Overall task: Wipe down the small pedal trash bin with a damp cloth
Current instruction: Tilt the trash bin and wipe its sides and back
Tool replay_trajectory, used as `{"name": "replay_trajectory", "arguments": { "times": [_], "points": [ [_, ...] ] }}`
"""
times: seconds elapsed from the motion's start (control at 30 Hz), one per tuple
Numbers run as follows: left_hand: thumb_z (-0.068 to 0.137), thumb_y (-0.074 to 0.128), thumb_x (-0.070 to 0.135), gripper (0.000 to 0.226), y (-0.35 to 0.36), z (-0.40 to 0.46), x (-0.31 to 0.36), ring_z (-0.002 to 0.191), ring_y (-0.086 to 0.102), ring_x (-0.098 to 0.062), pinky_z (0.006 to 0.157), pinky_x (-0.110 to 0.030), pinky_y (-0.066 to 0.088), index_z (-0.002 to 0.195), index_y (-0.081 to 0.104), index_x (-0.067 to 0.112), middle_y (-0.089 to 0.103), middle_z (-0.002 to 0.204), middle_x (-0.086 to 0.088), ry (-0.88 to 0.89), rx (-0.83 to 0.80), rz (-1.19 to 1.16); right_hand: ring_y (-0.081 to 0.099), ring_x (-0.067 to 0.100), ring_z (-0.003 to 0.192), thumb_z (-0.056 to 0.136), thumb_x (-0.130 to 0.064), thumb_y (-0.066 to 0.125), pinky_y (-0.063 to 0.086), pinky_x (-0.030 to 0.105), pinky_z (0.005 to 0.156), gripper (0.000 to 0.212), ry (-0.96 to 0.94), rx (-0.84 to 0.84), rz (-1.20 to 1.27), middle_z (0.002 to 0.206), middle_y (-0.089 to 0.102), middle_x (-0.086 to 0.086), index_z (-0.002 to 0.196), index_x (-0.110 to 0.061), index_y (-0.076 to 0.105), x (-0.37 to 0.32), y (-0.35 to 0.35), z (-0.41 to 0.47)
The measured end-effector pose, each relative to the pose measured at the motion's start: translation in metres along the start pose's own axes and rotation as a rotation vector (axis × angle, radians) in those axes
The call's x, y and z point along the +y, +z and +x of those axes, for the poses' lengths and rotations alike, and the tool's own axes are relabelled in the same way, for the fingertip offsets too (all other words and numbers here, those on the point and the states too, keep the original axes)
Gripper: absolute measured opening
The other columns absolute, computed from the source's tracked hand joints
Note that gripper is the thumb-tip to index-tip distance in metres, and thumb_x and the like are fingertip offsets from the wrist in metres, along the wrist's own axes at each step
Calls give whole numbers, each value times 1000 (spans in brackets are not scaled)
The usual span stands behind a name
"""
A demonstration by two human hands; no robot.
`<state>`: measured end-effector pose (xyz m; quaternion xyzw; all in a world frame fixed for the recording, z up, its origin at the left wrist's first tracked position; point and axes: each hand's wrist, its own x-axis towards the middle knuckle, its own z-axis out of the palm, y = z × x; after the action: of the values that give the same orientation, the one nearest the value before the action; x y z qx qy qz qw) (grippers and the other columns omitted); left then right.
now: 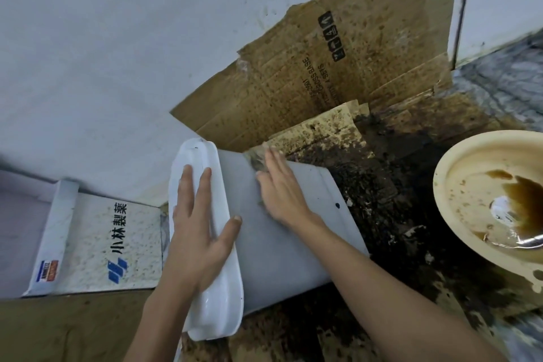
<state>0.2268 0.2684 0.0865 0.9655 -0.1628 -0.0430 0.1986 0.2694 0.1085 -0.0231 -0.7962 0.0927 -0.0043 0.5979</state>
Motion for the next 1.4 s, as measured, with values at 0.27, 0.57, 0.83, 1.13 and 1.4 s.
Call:
{"name": "replay_trajectory", "arguments": {
  "times": [0.27, 0.57, 0.83, 1.13, 1.4],
  "points": [
    [88, 55, 52, 90, 0, -5, -12, 158, -2, -5, 116, -34, 22, 164, 8, 36, -16, 168, 27, 23, 22, -4, -6, -4, 148, 102, -43, 25, 7, 35, 123, 59, -258, -63, -69, 163, -6, -22, 155, -39, -2, 39, 13, -82],
    [91, 56, 54, 87, 0, -3, -4, 158, -5, -5, 128, -49, 16, 163, 12, 34, -13, 169, 23, 13, 19, -43, -1, 5, 151, 104, -33, 33, 4, 31, 123, 55, -187, -23, -27, 165, 4, -10, 156, -25, 15, 4, 9, -4],
    [97, 64, 40, 84, 2, -5, -4, 157, -4, -2, 125, -38, 15, 163, 13, 36, -12, 168, 27, 14, 26, -56, 11, -3, 148, 104, -30, 42, 15, 37, 123, 47, -141, -3, 69, 160, 16, -24, 149, -40, 33, 87, -15, -72],
    [87, 57, 47, 88, 3, -3, -5, 156, -6, 1, 121, -30, 11, 163, 15, 32, -10, 170, 24, 24, 39, -39, 3, 5, 150, 105, -32, 36, 6, 29, 122, 52, -181, -8, 10, 165, 9, -9, 155, -28, 22, 8, 0, -7],
    [89, 59, 52, 87, 1, -5, -14, 154, -6, 8, 115, -22, 12, 162, 14, 38, -10, 168, 30, 17, 39, -42, 10, -4, 148, 105, -33, 41, 13, 26, 121, 46, -184, 18, 53, 161, 16, -22, 150, -38, 32, 81, -6, -89]
  ]
}}
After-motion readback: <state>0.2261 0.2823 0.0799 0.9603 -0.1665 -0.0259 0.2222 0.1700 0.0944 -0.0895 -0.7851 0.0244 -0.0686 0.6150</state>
